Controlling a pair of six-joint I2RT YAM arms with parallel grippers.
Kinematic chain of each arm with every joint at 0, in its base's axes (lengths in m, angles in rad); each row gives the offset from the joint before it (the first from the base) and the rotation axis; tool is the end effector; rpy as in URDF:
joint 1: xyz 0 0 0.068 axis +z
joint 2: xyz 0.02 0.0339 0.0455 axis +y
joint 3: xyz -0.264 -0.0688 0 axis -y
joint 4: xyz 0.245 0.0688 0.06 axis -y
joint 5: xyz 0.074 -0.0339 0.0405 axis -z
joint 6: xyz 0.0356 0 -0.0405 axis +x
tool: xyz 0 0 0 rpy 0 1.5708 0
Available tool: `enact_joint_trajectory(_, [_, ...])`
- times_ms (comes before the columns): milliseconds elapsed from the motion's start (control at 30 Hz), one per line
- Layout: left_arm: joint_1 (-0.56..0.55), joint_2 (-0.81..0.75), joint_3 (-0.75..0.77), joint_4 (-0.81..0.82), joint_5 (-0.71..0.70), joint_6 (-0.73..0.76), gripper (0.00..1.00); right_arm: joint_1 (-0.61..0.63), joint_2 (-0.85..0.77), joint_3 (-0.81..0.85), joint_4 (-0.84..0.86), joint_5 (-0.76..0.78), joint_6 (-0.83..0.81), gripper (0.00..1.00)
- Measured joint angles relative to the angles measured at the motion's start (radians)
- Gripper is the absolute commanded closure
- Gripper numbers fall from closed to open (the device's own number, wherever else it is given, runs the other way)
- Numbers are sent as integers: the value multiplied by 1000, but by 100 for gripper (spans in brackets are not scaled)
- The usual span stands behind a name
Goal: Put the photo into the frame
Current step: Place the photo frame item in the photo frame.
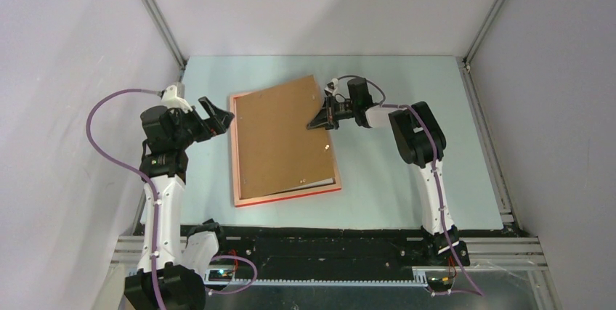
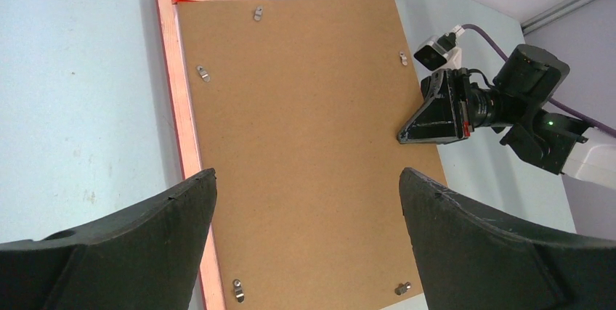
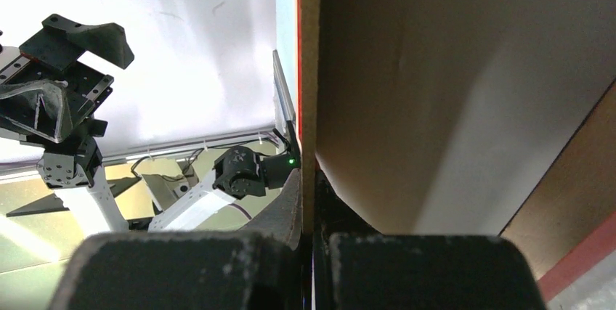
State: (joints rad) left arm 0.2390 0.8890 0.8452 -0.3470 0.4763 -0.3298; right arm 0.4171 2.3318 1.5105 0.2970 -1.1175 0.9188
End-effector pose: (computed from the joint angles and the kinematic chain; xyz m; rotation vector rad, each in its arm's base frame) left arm 0.1969 0.0312 0.3275 -0.2400 1.9372 -0.5258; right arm 0.4354 0.2280 0.1214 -0.2265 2.3695 1.8991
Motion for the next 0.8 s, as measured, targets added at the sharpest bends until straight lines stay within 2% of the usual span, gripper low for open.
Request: enact_joint_trajectory(800, [0,-13,-14,0,-3,0,0,-18,-36,-37,-23,0,-21,100])
